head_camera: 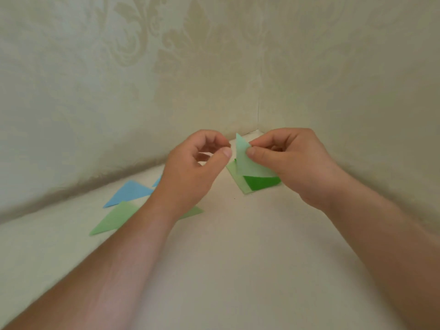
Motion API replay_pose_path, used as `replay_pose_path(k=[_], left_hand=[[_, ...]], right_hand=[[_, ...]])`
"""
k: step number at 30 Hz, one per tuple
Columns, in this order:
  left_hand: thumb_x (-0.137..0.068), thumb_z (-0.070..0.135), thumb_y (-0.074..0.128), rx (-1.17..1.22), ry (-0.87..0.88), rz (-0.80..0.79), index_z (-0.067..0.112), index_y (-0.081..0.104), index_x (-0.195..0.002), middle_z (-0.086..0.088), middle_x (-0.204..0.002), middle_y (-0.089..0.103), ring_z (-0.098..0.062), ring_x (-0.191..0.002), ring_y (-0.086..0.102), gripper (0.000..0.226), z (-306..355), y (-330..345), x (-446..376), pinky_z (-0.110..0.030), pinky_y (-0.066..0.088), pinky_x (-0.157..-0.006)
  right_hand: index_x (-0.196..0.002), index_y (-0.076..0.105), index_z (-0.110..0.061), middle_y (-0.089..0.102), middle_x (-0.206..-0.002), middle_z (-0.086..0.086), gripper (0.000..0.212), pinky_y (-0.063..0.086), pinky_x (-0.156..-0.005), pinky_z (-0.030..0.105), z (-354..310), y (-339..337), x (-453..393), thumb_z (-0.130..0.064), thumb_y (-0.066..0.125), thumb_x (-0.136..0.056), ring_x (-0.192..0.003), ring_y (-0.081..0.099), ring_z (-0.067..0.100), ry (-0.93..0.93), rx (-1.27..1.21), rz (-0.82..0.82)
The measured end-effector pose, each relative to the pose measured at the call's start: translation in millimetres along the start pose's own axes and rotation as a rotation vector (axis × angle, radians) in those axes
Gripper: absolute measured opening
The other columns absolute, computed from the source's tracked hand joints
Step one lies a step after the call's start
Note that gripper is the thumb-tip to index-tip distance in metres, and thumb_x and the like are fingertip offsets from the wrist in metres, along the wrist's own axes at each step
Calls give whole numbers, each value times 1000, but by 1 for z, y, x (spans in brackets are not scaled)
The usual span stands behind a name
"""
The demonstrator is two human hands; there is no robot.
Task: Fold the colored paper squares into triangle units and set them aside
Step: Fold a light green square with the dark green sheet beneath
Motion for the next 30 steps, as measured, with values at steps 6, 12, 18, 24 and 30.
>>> replay_pose_path(k=[6, 12, 18, 24, 30], left_hand=[[-96, 4, 66, 128, -27, 69, 20, 66, -81, 21, -60, 59, 3, -51, 48, 22, 8, 11, 4, -9, 36, -50], [-94, 7, 66, 98, -67, 53, 20, 65, -77, 16, -60, 52, -3, -54, 39, 22, 7, 10, 5, -15, 34, -51], [-80, 20, 64, -50, 19, -51, 21, 65, -74, 17, -62, 54, -4, -59, 45, 6, 7, 14, 8, -16, 38, -56], [-80, 20, 64, 52, -27, -57, 20, 66, -71, 14, -61, 54, -5, -56, 43, 10, 7, 20, 9, -16, 36, -52], [-89, 10, 70, 141, -88, -29, 23, 70, -73, 14, -64, 61, -4, -59, 48, 21, 6, 22, 7, -16, 39, -56]], right_hand=[[-82, 81, -21, 75, -91, 19, 10, 57, -70, 46, 2, 11, 4, -13, 80, -88, -76, 67, 25, -20, 12, -118], [-84, 79, -22, 72, -79, 0, 4, 44, -65, 36, -1, 8, 2, -20, 79, -88, -73, 55, 19, -56, 1, -89], [-79, 77, -23, 69, -74, 1, 12, 45, -60, 31, -7, 10, 7, -17, 77, -90, -67, 54, 13, -129, 112, -119], [-72, 73, -13, 64, -68, 11, 16, 38, -50, 21, -13, 11, 10, -6, 73, -86, -56, 46, 7, -194, 105, -41], [-69, 72, -13, 60, -62, -10, 19, 40, -56, 17, -13, 9, 7, -1, 73, -84, -61, 50, 6, -200, 25, 78]])
Point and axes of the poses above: each hand's wrist, its own x-axis away from the middle knuckle, its own y-axis out of the palm, z = x × y, the point moved 4 cm from there along -x, towards the middle knuckle
